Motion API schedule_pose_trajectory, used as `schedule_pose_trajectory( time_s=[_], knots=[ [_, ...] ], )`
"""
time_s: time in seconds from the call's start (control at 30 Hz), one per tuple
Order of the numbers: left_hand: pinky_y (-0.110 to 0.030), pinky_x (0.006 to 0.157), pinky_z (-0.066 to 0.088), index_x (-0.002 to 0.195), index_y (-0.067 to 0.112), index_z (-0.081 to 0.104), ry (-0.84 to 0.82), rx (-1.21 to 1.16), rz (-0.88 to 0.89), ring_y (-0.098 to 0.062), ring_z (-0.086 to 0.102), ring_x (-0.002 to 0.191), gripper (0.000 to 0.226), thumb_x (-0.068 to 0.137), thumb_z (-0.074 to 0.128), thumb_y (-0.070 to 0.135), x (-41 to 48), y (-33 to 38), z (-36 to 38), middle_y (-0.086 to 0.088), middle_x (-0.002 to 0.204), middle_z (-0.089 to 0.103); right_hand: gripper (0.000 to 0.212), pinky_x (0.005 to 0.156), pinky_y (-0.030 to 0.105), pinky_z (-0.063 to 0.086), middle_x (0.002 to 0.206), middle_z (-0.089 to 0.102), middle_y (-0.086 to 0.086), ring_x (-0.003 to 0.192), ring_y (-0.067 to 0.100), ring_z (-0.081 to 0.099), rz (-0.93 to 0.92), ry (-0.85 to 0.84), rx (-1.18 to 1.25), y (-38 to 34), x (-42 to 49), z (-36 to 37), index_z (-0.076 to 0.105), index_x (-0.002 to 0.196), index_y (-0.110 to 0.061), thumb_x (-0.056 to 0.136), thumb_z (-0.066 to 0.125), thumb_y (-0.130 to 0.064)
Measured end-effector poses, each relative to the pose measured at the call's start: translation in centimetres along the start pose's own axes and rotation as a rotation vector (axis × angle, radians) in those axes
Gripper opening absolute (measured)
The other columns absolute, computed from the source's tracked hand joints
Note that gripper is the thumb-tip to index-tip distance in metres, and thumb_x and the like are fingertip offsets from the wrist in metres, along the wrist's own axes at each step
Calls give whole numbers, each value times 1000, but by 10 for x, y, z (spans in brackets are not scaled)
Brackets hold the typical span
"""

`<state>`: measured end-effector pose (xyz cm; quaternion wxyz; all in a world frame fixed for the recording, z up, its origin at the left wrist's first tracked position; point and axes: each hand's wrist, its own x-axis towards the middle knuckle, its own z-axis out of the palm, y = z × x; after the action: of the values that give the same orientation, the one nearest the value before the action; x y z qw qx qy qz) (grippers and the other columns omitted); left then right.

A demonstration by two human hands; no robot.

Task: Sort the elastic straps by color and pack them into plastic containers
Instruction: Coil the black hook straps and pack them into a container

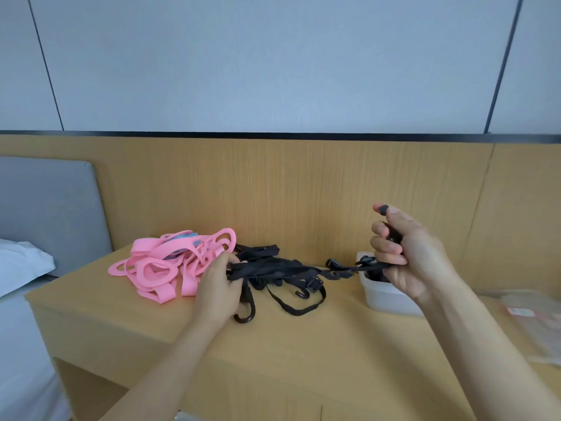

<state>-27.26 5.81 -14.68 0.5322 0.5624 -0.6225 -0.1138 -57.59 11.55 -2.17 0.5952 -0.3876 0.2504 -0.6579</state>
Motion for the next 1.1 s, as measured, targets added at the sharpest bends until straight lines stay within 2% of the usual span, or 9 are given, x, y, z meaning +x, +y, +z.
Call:
schedule_pose_trajectory(
  time_s=[0.17,0.33,0.4,0.53,0.6,0.7,0.83,0.97,1.1],
  knots=[
    [-24,73,47,95,25,63,-30,-56,-30,-16,63,89,26,89,62,-1,14,-3,-1,5,95,68,17,27,15,22,62,44,0,38,5,31,72,-3,-51,8,-13,-7,53,104,-10,109,38,-19],
    [-33,84,47,109,15,65,-141,281,44,-22,56,106,24,87,68,6,31,-17,-6,0,115,58,16,29,15,22,65,43,1,39,6,32,74,-12,-73,15,-20,-10,52,105,-10,108,39,-19],
    [-32,80,45,114,14,63,-159,363,27,-21,57,106,28,88,72,19,35,-18,-8,-1,119,58,17,28,15,23,65,43,1,40,6,32,50,-5,-43,14,-21,-10,52,102,-10,108,40,-19],
    [-33,54,42,102,17,50,-166,348,-111,-18,62,75,40,85,69,47,40,-6,-13,-1,89,65,17,29,16,23,65,41,-1,40,6,32,-27,45,22,9,-20,-11,52,101,-11,108,40,-21],
    [-37,54,47,91,17,51,-230,395,-136,-19,60,65,33,89,66,46,43,0,-13,-3,78,66,17,30,17,24,64,41,-1,41,7,32,-57,61,26,7,-20,-12,53,101,-11,108,41,-21],
    [-27,48,38,84,17,55,-349,350,-136,-15,49,53,25,98,60,37,48,11,-14,1,64,58,17,34,19,23,65,42,0,44,10,32,-94,70,-53,10,-21,-11,54,101,-10,108,41,-20],
    [-27,58,36,81,6,57,-483,214,-135,-17,46,64,20,99,49,8,56,24,-16,-4,70,54,18,37,21,23,65,44,1,46,12,33,-121,68,-147,20,-23,-4,56,101,-8,107,43,-18],
    [-21,61,40,84,11,67,-603,111,-231,-10,48,60,34,97,38,-3,56,29,-19,7,63,59,16,37,21,24,64,46,1,45,13,34,-120,72,-200,29,-23,6,56,104,-7,107,44,-18],
    [-43,93,53,114,6,68,-650,-1,-297,-33,68,96,28,98,46,2,54,32,-20,-13,106,73,13,37,21,24,64,47,0,44,12,35,-125,84,-226,35,-22,11,54,106,-8,107,45,-17]
  ],
)
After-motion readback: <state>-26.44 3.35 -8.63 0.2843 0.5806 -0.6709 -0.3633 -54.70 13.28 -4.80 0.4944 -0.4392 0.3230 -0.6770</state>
